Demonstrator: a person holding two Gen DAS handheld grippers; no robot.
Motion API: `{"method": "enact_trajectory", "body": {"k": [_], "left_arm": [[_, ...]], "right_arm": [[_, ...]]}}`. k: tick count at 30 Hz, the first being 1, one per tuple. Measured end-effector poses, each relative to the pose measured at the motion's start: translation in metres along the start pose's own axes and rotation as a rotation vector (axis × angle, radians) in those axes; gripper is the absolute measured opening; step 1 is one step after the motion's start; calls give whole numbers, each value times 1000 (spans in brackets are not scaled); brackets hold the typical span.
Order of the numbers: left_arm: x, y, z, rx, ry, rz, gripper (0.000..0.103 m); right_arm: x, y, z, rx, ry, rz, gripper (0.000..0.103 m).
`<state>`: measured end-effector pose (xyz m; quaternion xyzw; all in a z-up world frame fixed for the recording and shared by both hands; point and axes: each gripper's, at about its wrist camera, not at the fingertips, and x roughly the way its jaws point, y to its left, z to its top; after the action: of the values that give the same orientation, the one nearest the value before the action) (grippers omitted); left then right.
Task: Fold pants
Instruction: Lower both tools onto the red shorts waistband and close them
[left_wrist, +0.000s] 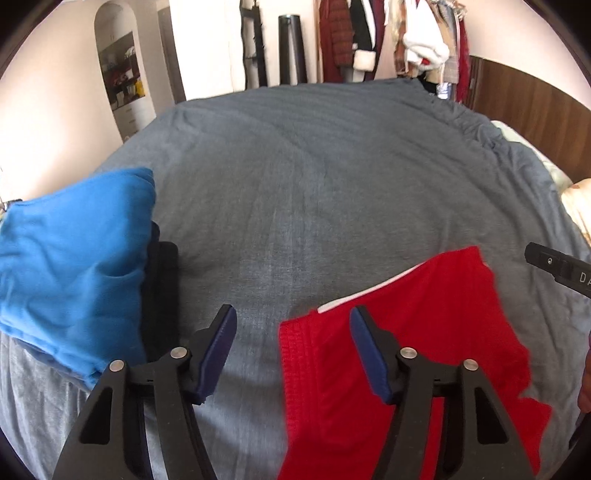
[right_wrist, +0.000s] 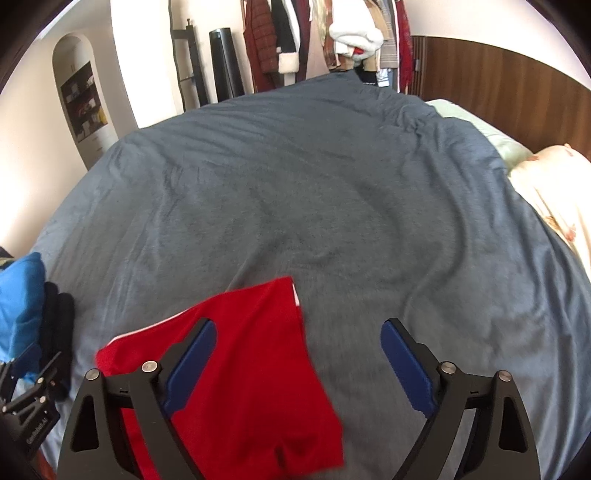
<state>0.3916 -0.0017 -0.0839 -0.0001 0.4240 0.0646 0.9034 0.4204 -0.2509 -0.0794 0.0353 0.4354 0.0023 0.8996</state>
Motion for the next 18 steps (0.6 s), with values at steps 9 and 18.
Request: {"method": "enact_trajectory", "body": {"k": [9,18], "left_arm": [[53,11,-6,-62,115,7,51],[75,1,-14,-53,167,-38,50]], "right_arm": [[67,2,6,25,90,18,70],[108,-4,12,52,138,38,53]]}}
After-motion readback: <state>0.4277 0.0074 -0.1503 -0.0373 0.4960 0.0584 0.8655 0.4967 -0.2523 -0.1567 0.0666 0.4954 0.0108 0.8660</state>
